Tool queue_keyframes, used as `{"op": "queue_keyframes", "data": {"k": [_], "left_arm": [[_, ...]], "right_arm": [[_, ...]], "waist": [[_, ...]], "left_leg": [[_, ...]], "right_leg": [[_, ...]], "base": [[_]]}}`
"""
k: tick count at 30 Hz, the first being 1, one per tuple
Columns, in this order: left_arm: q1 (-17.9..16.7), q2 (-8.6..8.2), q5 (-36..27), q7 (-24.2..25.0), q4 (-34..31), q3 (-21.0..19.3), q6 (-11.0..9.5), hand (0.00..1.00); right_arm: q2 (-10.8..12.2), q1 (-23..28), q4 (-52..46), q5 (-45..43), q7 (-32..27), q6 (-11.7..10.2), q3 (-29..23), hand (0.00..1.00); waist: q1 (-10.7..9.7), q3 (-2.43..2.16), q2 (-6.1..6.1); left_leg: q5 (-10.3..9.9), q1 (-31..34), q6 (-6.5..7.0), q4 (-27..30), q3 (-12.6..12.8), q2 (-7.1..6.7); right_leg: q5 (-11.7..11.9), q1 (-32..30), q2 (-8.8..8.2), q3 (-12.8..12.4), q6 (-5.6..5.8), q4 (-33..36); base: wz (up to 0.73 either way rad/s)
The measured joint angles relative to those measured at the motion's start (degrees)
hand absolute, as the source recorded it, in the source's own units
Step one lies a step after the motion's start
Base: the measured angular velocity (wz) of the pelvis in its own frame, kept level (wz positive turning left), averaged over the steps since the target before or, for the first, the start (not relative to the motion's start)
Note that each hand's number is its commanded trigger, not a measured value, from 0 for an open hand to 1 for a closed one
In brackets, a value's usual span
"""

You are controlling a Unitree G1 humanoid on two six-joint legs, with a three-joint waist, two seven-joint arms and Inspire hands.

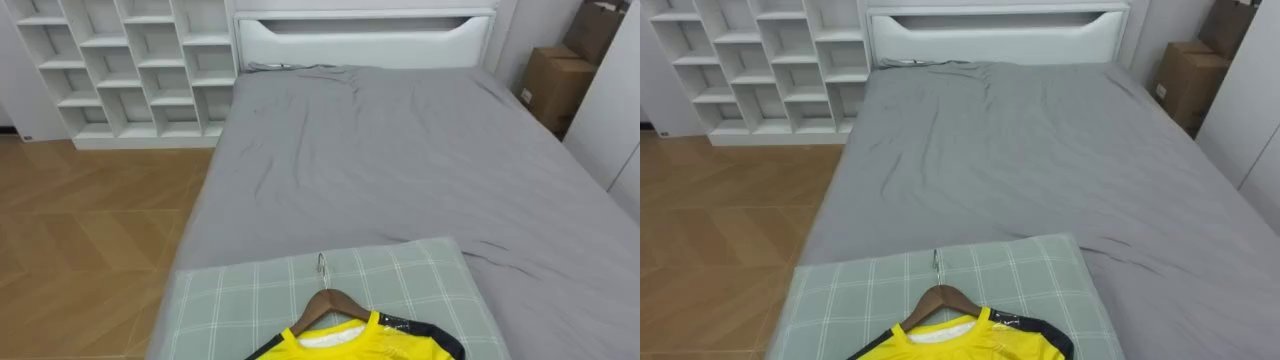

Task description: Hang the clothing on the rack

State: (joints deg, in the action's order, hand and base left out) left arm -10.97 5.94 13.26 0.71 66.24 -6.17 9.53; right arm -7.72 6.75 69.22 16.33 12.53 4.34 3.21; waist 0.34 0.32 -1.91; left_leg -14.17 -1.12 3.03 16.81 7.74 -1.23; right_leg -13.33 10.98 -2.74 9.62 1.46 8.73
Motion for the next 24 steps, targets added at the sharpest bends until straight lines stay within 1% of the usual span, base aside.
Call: {"op": "queue_keyframes", "data": {"k": [3,5,7,15,17,19,24], "left_arm": [[0.03,0.13,0.15,0.12,-0.01,0.59,-0.10,0.00],[0.21,0.16,0.47,0.46,-0.04,0.62,-0.20,0.00],[0.22,0.42,0.46,0.95,-0.17,0.85,-0.20,0.00],[0.23,0.49,0.43,1.07,-0.74,1.50,-0.16,0.00],[0.26,0.49,-0.08,0.98,-0.78,1.80,-0.16,0.00],[0.18,0.48,-0.18,0.93,-0.77,1.85,-0.13,0.00],[0.17,0.41,-0.84,-0.31,-0.75,1.88,0.05,0.00]], "right_arm": [[-0.10,0.00,-0.03,-0.51,0.40,-0.23,-0.04,0.00],[-0.26,0.04,-0.04,-0.95,1.01,-0.72,-0.03,0.00],[-0.37,-0.03,-0.04,-0.95,1.36,-0.69,0.10,0.00],[-0.42,0.07,-0.41,-0.94,1.46,-0.55,0.00,0.00],[-0.42,-0.04,-0.40,-0.94,1.47,-0.52,0.03,0.00],[-0.42,-0.01,-0.38,-0.94,1.47,-0.52,0.03,0.00],[-0.42,0.00,-0.32,-0.75,1.46,-0.46,0.04,0.00]], "waist": [[-0.04,0.01,0.11],[-0.04,0.07,0.30],[-0.03,0.08,0.29],[-0.05,-0.03,0.36],[-0.07,-0.13,0.46],[-0.08,-0.12,0.42],[-0.08,-0.18,0.65]], "left_leg": [[-0.02,0.10,-0.01,0.17,-0.07,0.05],[-0.33,0.57,-0.01,0.89,-0.10,0.32],[-0.35,0.66,-0.04,0.89,-0.03,0.43],[-0.33,2.14,-0.07,1.71,-0.01,0.59],[-0.33,2.45,-0.07,1.78,-0.01,0.59],[-0.34,2.48,-0.06,1.94,-0.01,0.63],[-0.51,2.46,-0.03,2.06,-0.04,0.77]], "right_leg": [[0.02,-0.02,0.03,0.05,-0.03,0.01],[0.11,-0.09,0.24,0.09,-0.18,0.02],[0.15,-0.25,0.30,0.00,-0.24,0.05],[0.32,-1.56,0.54,-0.01,-0.49,0.09],[0.35,-1.91,0.53,-0.02,-0.52,0.11],[0.36,-1.86,0.54,0.00,-0.53,0.12],[0.37,-1.52,0.58,0.04,-0.54,0.13]], "base": [[0.01],[0.00],[-0.03],[0.00],[0.00],[0.00],[0.00]]}}
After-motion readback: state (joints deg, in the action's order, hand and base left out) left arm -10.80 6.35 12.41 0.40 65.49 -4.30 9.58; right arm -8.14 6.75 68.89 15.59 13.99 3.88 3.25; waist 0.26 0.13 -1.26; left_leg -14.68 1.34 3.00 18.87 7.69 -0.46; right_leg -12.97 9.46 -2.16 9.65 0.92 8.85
